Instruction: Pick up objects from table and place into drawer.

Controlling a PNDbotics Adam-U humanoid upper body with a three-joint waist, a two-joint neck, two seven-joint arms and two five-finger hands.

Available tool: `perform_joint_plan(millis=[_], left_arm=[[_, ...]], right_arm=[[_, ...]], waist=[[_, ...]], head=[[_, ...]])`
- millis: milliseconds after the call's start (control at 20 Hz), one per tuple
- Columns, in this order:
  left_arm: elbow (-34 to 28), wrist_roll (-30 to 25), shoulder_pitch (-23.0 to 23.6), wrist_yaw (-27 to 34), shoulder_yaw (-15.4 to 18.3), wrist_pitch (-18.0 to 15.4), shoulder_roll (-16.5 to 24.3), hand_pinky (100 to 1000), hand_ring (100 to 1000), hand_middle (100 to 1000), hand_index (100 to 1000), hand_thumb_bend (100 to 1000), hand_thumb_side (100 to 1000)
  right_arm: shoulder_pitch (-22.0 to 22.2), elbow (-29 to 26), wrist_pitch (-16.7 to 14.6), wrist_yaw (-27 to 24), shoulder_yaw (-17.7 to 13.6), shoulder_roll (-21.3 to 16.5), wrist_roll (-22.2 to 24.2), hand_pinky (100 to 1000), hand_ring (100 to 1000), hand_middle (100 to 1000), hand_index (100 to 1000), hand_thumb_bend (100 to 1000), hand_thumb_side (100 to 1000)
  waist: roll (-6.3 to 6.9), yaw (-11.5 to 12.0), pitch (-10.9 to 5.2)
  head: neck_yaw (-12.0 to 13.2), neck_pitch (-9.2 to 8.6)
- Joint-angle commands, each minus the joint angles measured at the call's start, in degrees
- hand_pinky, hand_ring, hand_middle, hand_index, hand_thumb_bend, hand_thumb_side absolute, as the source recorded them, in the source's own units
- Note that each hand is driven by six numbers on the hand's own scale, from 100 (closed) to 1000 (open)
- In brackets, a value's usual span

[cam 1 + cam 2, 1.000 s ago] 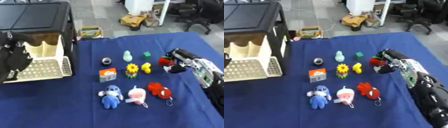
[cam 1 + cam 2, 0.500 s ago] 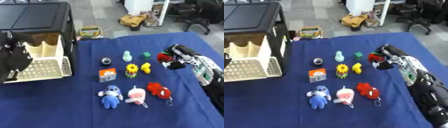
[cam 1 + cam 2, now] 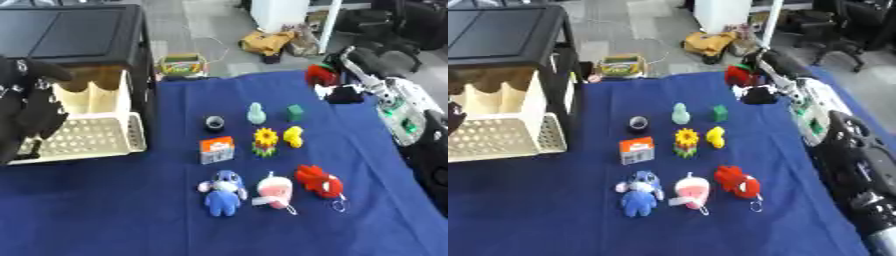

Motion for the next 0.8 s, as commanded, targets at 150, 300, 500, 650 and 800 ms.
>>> perform_joint_plan(millis=[150, 300, 500, 650, 800], left_arm=[[-0.7, 0.2, -1.1, 0.9, 0.8, 0.1, 1.1, 100, 100, 100, 682, 185, 1000], [-0.7, 0.3, -1.2, 1.3, 0.7, 0.3, 1.1, 100, 100, 100, 682, 187, 1000], [-0.7, 0.3, -1.5, 1.9, 0.7, 0.6, 1.0, 100, 100, 100, 683, 191, 1000], [-0.7, 0.3, -1.7, 2.3, 0.6, 0.9, 0.9, 100, 100, 100, 683, 193, 1000], [-0.7, 0.3, -1.9, 2.7, 0.6, 1.1, 0.9, 100, 100, 100, 683, 195, 1000]], right_arm=[[-3.5, -5.1, 1.0, -1.3, 0.4, 1.1, -1.6, 396, 527, 464, 633, 100, 362], [-4.7, -7.2, 1.6, -2.3, 0.8, 3.0, -1.9, 393, 524, 462, 631, 100, 359], [-6.2, -9.7, 2.6, -3.3, 1.3, 5.9, -2.3, 390, 522, 461, 629, 100, 358], [-7.0, -11.3, 3.6, -3.7, 1.7, 8.5, -2.6, 388, 521, 460, 629, 100, 354], [-7.6, -12.2, 4.3, -3.9, 2.1, 10.3, -2.6, 387, 520, 459, 627, 100, 353]], waist=[[-0.2, 0.5, -1.39], [-0.31, 0.8, -1.6], [-0.46, 1.5, -1.98], [-0.57, 2.2, -2.25], [-0.72, 2.7, -2.47]], head=[[0.4, 0.55], [0.5, 0.63], [0.4, 0.85], [0.2, 1.14], [0.1, 1.24]])
